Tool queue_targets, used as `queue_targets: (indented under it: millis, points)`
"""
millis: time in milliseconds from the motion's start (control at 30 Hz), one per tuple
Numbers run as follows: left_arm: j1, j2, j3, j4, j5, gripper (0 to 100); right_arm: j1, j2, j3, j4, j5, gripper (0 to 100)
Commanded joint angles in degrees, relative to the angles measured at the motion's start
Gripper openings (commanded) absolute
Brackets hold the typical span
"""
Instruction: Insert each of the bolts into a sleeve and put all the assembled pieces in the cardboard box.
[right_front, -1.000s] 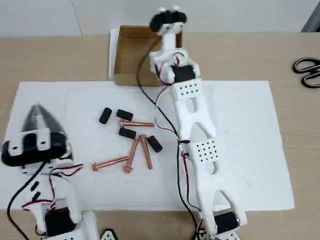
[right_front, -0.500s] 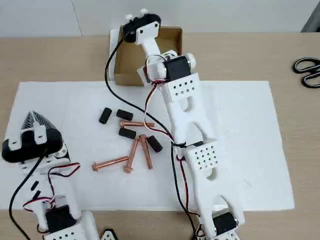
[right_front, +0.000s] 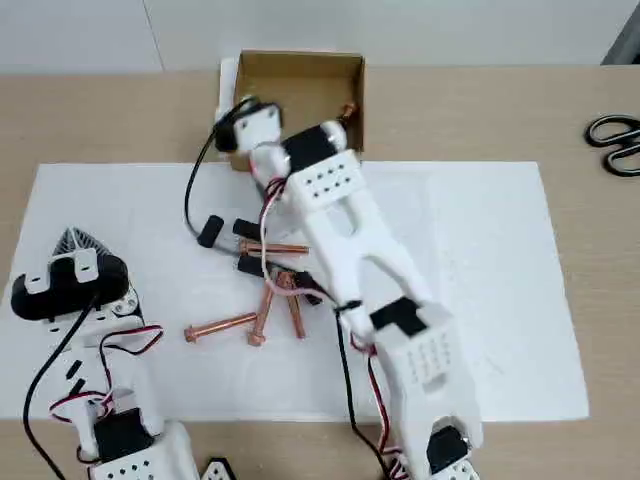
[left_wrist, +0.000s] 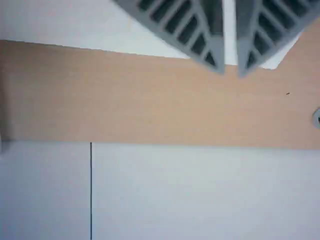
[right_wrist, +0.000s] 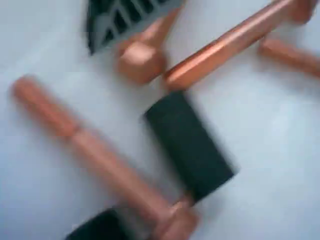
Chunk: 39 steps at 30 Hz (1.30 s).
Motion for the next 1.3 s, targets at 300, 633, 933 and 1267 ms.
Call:
queue_targets:
  millis: [300, 633, 933, 1267]
  points:
    - [0.1, -0.8, 0.0, -0.4, -0.1, 1, 3.8, -9.7, 20.7, -0.7, -1.7, 17.6]
    - [0.3, -0.8, 2.3, -0.4, 0.0, 1, 1.4, -9.7, 22.4, -3.9, -1.7, 17.6]
    - [0.3, -0.8, 2.3, -0.4, 0.0, 1, -4.4, -8.7, 22.4, -4.0, -1.7, 17.6]
    - [0.3, -0.8, 2.3, -0.4, 0.0, 1, -4.1, 1.4, 22.4, -7.6, -1.7, 17.6]
